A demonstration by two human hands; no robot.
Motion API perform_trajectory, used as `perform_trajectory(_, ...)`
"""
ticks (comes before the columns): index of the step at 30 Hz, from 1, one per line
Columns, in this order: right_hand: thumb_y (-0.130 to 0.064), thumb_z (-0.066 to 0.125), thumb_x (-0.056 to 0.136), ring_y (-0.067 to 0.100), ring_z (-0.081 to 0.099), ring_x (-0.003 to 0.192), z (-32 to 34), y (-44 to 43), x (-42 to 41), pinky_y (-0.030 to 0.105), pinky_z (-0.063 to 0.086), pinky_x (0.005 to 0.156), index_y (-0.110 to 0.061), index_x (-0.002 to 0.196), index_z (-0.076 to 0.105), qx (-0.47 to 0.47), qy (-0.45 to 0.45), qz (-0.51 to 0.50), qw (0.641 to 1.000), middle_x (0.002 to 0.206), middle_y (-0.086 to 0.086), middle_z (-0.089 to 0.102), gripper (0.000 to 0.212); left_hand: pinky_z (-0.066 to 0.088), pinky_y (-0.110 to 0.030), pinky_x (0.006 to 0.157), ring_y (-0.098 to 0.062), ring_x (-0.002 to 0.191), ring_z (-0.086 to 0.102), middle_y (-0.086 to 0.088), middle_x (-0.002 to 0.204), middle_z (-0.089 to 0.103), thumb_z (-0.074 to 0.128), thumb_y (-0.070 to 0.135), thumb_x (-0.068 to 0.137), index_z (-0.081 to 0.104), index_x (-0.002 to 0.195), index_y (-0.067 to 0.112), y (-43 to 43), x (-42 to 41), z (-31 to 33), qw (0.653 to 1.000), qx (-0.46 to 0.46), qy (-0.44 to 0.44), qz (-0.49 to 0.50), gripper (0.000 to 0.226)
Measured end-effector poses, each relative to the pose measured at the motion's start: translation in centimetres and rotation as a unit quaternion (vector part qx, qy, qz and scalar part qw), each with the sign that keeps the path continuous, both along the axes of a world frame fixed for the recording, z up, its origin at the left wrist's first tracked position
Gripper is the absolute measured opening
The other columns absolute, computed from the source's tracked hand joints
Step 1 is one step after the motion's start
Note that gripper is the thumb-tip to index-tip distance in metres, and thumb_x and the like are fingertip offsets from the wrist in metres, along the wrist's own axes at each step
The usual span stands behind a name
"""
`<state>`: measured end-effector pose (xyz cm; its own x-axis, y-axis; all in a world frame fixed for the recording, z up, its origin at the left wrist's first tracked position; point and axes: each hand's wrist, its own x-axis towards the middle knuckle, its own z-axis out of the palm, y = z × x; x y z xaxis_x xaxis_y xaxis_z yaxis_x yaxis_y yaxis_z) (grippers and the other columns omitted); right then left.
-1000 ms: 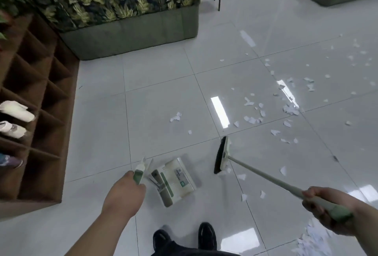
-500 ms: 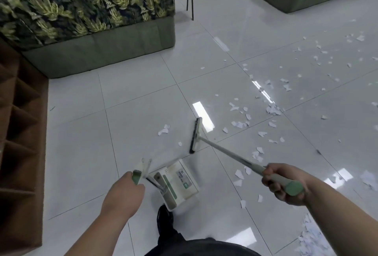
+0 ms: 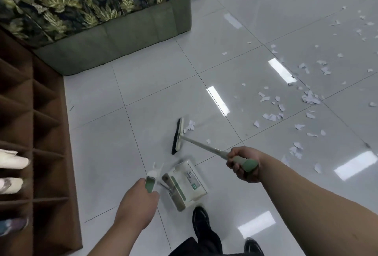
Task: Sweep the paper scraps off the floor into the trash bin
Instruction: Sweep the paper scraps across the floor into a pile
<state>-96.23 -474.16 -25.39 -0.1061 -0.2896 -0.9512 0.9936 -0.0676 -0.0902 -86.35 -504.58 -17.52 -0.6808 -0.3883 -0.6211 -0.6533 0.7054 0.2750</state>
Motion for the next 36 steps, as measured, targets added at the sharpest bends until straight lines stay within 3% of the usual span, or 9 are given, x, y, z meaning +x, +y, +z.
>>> perform_trajectory(8,-0.020,0.058,0.085,0.013,0.048,0.030,2.8,7.6,2.8,0.017,0.040,0.029,-0.009,0.075,0.052,0.037,-0.038,-0.087,0.995,0.049,0.002,0.054,0.016,0.037,-0.028,0.055,-0.020,0.065,0.056,0.000,0.079,0.061,0.049,0.018,0.093,0.053,0.087,0.022,0.8,-5.0,-0.3,0.994,-0.001,0.009,-0.105,0.008)
perform_trajectory(13,-0.018,0.066,0.075,0.013,0.048,0.032,4.5,14.8,8.4,0.018,0.042,0.031,-0.006,0.067,0.057,0.096,-0.049,-0.146,0.983,0.055,0.000,0.052,0.017,0.036,-0.028,0.053,-0.018,0.070,0.058,0.003,0.083,0.060,0.051,0.020,0.093,0.056,0.106,0.020,4.3,-7.6,-0.2,0.984,0.001,0.033,-0.173,0.014)
perform_trajectory(16,-0.017,0.069,0.069,0.014,0.049,0.033,5.1,18.9,11.3,0.019,0.043,0.033,-0.005,0.065,0.060,0.127,-0.057,-0.172,0.975,0.058,0.000,0.051,0.016,0.036,-0.028,0.053,-0.018,0.070,0.060,0.003,0.081,0.062,0.051,0.025,0.095,0.054,0.095,0.022,6.9,-8.9,0.2,0.977,0.001,0.041,-0.210,0.004)
perform_trajectory(23,-0.014,0.060,0.079,0.015,0.047,0.029,6.8,26.4,14.4,0.018,0.040,0.029,-0.006,0.079,0.052,0.152,-0.034,-0.255,0.954,0.056,0.003,0.054,0.012,0.035,-0.030,0.054,-0.021,0.066,0.054,-0.002,0.078,0.059,0.050,0.018,0.092,0.049,0.083,0.017,14.4,-12.1,0.9,0.961,0.008,0.064,-0.269,0.009)
perform_trajectory(32,-0.012,0.058,0.078,0.014,0.044,0.034,7.8,31.9,9.6,0.017,0.031,0.032,-0.012,0.099,0.050,0.149,0.048,-0.255,0.954,0.065,0.004,0.054,0.023,0.040,-0.031,0.059,-0.026,0.070,0.059,-0.005,0.079,0.063,0.050,0.018,0.088,0.054,0.086,0.016,23.1,-15.8,1.4,0.954,-0.007,0.060,-0.294,0.005)
perform_trajectory(36,-0.014,0.057,0.078,0.012,0.046,0.035,6.5,32.2,4.7,0.014,0.029,0.035,-0.015,0.094,0.051,0.102,0.069,-0.236,0.964,0.063,-0.001,0.055,0.016,0.042,-0.031,0.060,-0.026,0.072,0.062,-0.005,0.078,0.064,0.051,0.018,0.087,0.056,0.087,0.017,25.0,-16.5,1.9,0.956,-0.013,0.056,-0.287,0.005)
